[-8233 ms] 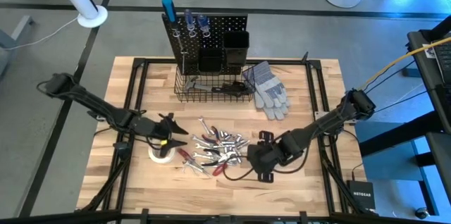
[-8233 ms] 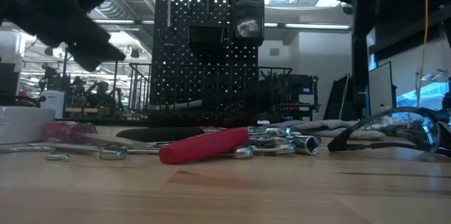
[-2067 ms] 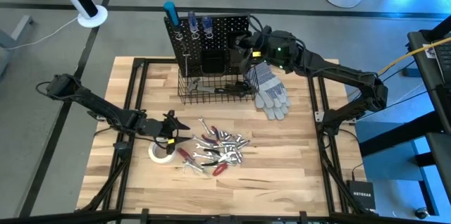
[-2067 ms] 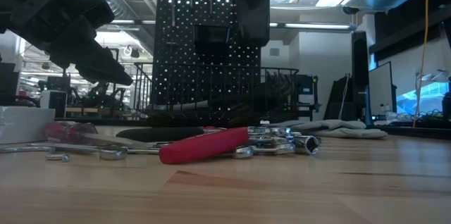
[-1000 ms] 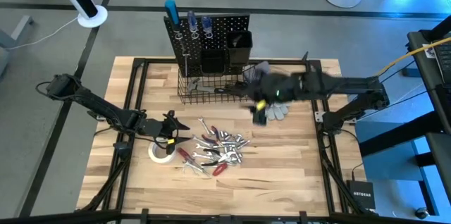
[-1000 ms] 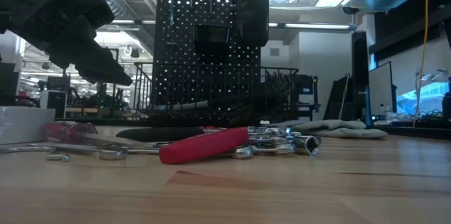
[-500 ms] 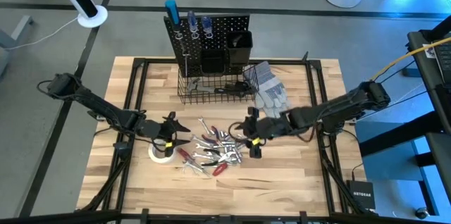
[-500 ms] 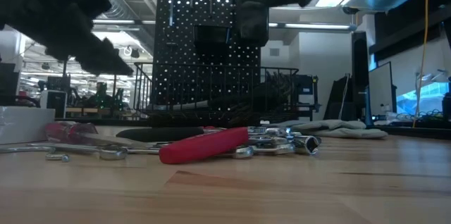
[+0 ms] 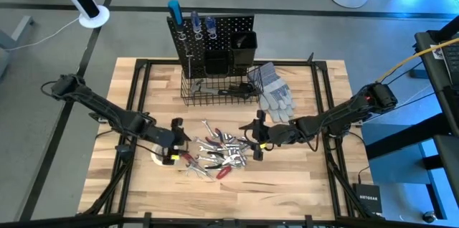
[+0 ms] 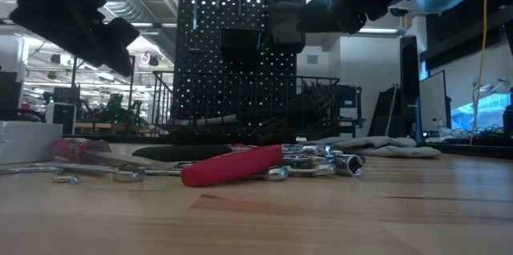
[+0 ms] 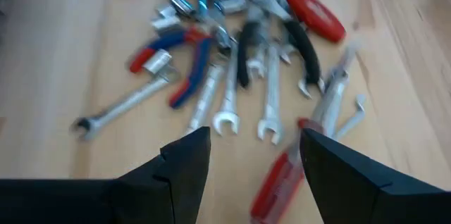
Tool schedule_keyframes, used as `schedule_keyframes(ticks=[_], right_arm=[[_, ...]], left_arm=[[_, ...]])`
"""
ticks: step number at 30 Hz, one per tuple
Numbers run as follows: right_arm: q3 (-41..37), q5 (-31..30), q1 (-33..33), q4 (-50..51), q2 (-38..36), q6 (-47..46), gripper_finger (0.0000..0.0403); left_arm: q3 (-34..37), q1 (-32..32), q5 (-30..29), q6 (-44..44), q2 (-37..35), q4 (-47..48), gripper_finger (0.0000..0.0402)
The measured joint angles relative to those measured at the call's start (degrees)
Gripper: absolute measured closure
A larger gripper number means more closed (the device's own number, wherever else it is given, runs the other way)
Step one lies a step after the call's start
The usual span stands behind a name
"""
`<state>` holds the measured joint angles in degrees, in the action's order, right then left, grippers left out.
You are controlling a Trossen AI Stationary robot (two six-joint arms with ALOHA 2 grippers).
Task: Hang tools onto peg board
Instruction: Put the transparent red screwdriver into the right black bin on the peg board
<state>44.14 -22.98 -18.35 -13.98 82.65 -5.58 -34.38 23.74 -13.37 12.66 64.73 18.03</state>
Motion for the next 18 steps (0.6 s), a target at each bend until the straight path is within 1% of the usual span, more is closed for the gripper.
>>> schedule_keyframes(ticks=[5, 9, 12, 18], right_arm=[[0.00, 0.00, 0.00, -0.08, 0.00, -0.02, 0.0182], [0.00, 0.04, -0.02, 0.11, 0.00, -0.04, 0.0182], [0.00, 0.03, -0.02, 0.11, 0.00, -0.04, 0.0182], [0.00, -0.02, 0.00, 0.13, 0.00, 1.06, 0.0182]], left_arm=[[-3.65, 1.63, 2.66, -2.58, 10.18, 2.57, 0.0192], [-5.67, 2.66, 3.15, -1.34, 17.22, 4.09, 0.0192], [-6.85, 2.94, 3.15, -0.80, 20.15, 6.78, 0.0192], [-6.35, 1.99, 3.18, -0.60, 22.32, 9.73, 0.0192]])
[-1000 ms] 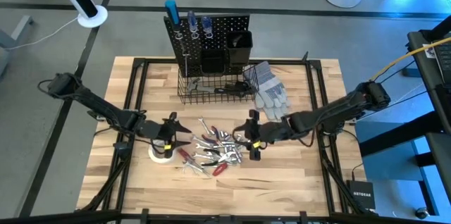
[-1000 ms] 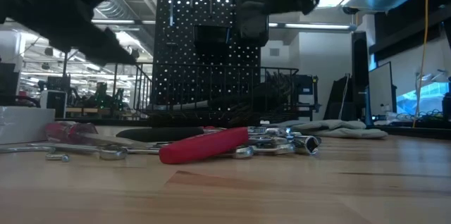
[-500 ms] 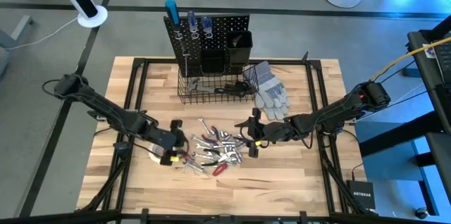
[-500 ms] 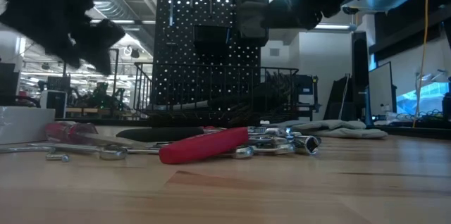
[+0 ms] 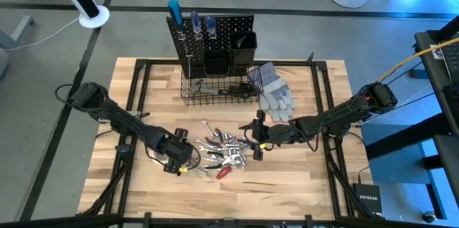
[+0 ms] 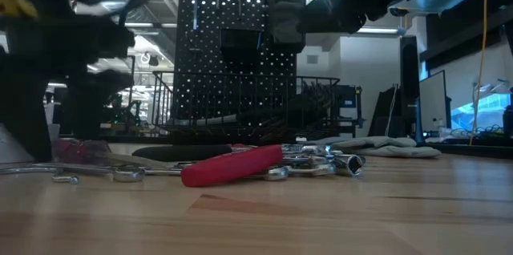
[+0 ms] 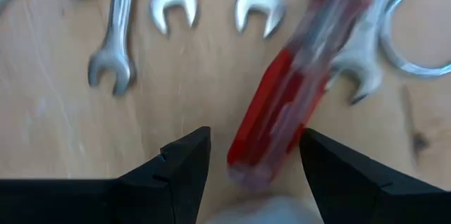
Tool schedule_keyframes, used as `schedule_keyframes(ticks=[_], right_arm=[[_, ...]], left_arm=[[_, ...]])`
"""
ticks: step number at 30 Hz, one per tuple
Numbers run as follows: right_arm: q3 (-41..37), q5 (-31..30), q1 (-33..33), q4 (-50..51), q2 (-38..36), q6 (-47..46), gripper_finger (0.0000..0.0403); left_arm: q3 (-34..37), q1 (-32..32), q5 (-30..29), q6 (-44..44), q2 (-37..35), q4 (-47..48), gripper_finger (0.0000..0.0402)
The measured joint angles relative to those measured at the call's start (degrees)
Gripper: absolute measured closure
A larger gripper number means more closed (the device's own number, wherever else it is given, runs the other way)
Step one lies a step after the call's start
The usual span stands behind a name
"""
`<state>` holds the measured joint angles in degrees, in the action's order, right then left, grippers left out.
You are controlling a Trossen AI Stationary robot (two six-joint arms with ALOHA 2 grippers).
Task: Hang tools onto peg board
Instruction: Put the transparent red screwdriver into the right black bin on the peg board
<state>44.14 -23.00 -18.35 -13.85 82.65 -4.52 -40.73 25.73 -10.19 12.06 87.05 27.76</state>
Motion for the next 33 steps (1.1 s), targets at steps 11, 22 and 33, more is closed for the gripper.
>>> schedule_keyframes(ticks=[11, 22, 33], right_arm=[[0.00, 0.04, -0.02, 0.39, 0.00, -2.39, 0.0182], [0.00, 0.00, -0.02, 0.35, 2.84, -5.60, 0.0182], [0.09, 5.37, -0.02, -9.68, 2.84, -6.00, 0.0182]], left_arm=[[0.15, -1.04, 2.16, -0.07, 0.48, -0.54, 0.0244], [-0.51, -1.08, 2.06, -1.95, 0.30, 0.58, 0.0315], [-10.03, -1.20, -1.23, -0.08, -2.44, 13.61, 0.0310]])
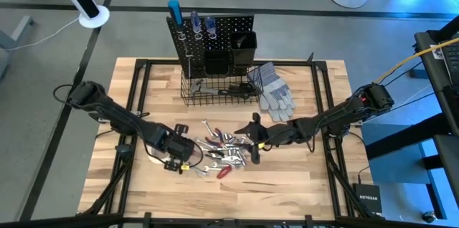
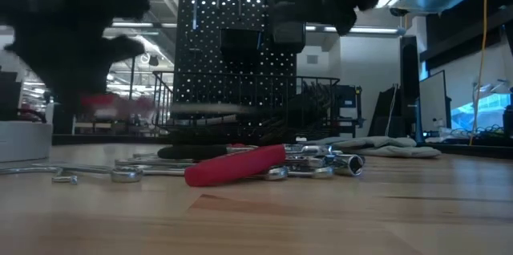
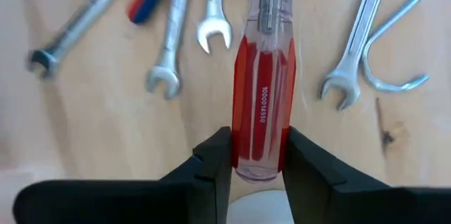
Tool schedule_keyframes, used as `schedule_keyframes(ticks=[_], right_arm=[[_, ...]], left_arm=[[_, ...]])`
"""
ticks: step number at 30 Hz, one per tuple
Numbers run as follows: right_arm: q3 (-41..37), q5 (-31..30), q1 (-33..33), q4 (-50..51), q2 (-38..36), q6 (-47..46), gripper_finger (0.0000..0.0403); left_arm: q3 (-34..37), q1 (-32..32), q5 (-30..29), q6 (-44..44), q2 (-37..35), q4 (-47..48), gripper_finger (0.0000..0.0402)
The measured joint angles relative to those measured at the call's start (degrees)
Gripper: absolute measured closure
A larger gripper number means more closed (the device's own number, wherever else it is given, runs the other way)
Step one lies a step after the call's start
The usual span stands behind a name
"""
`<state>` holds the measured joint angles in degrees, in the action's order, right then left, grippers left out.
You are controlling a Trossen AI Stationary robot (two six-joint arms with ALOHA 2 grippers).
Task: Hang tools onto peg board
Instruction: Put the transparent red screwdriver into the right black bin on the peg board
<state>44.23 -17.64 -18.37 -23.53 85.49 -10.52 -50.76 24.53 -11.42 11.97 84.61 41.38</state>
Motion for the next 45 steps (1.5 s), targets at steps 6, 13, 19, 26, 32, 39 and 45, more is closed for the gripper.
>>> schedule_keyframes(ticks=[6, 13, 19, 26, 32, 39, 45], right_arm=[[0.00, 0.75, 0.00, -4.20, 1.18, 0.39, 0.0182], [0.58, 3.21, 0.00, -7.45, 5.80, 0.27, 0.0182], [5.35, 6.92, 0.00, -6.13, 10.32, 0.46, 0.0182], [10.75, 5.54, 0.55, 5.13, 14.93, 0.30, 0.0182], [12.26, 1.64, 0.52, 9.16, 15.17, 0.48, 0.0199], [12.31, 1.71, 0.52, 10.49, 15.17, 1.96, 0.0292], [12.31, -0.07, 0.50, 12.45, 15.17, 2.77, 0.0382]], left_arm=[[-5.75, -0.20, -2.17, -0.65, -0.10, 3.56, 0.0311], [-9.49, -1.88, -3.70, -1.78, -0.14, 3.50, 0.0307], [-10.28, -4.09, -3.71, -1.46, -0.14, 3.50, 0.0305], [-10.28, -5.57, -3.80, -0.21, -0.14, 3.45, 0.0305], [-10.28, -5.57, -3.80, -0.09, -0.14, 3.46, 0.0304], [-10.28, -5.57, -3.80, 0.02, -0.17, 3.26, 0.0304], [-10.28, -5.62, -3.88, 0.05, -0.17, 2.81, 0.0304]])
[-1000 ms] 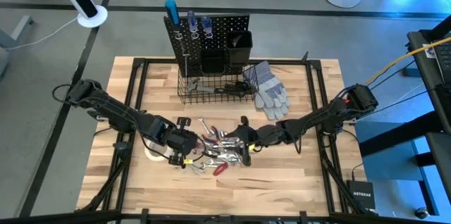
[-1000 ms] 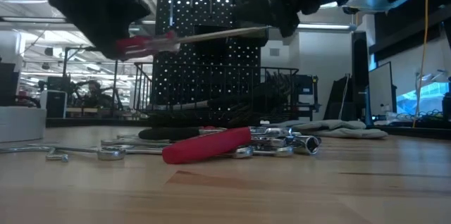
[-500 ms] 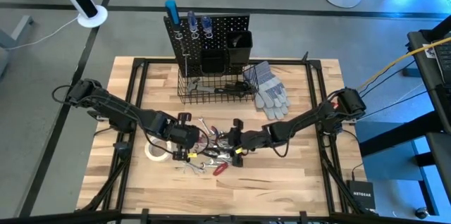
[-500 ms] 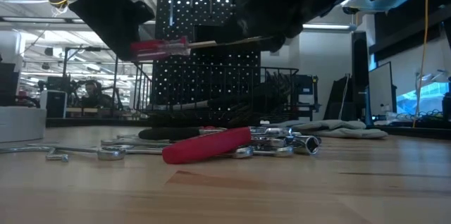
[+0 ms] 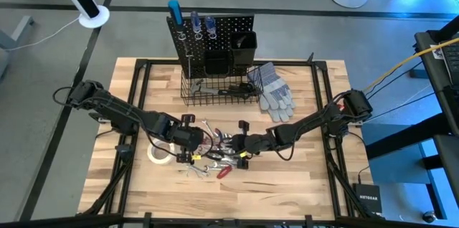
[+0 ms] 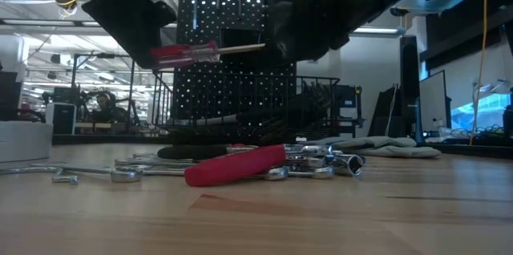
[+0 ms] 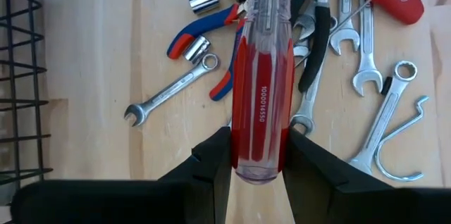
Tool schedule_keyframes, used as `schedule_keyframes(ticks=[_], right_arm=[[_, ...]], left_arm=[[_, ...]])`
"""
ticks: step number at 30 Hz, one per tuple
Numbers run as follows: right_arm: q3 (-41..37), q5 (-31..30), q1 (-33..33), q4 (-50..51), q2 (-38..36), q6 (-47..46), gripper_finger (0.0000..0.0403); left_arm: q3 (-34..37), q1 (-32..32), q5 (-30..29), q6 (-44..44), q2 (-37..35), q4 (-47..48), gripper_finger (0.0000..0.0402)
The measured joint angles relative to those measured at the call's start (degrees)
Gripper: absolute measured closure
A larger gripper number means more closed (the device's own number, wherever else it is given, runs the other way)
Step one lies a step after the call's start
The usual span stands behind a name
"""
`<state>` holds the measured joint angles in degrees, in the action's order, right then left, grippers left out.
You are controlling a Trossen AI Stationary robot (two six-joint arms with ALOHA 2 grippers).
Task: Hang tools onto peg board
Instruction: Put the transparent red screwdriver into the right black bin on the peg board
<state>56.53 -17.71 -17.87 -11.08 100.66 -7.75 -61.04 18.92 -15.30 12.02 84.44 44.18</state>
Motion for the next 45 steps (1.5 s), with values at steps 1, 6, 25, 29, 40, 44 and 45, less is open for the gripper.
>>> schedule_keyframes(ticks=[1, 6, 25, 29, 40, 44, 45], right_arm=[[0.00, -0.34, -0.06, 0.00, 0.00, 0.41, 0.0389], [-0.02, -0.86, -0.11, -1.16, 0.02, 0.79, 0.0379], [-0.02, -5.18, -0.17, -0.19, -4.94, 0.93, 0.0392], [-0.02, -8.22, -0.17, -2.12, -7.55, 3.65, 0.0394], [-0.04, -9.06, 2.02, -26.66, -10.29, 21.70, 0.0394], [-0.04, -1.30, 4.75, -32.78, -10.29, 21.57, 0.0392], [-0.04, 0.23, 5.50, -33.87, -10.29, 21.14, 0.0392]], left_arm=[[0.00, 0.00, -0.01, 0.08, 0.00, 0.09, 0.0304], [0.00, 0.04, 0.02, -0.27, -0.04, 0.34, 0.0304], [-3.24, 1.28, -11.72, 3.23, -17.30, 9.93, 0.0273], [4.50, 2.25, -14.66, 0.40, -26.11, -2.41, 0.0273], [22.06, 1.07, -14.79, -16.86, -42.80, -43.13, 0.0273], [23.12, 1.07, -14.85, -19.22, -44.11, -52.07, 0.0273], [23.12, 1.07, -14.78, -19.60, -44.03, -53.69, 0.0272]])
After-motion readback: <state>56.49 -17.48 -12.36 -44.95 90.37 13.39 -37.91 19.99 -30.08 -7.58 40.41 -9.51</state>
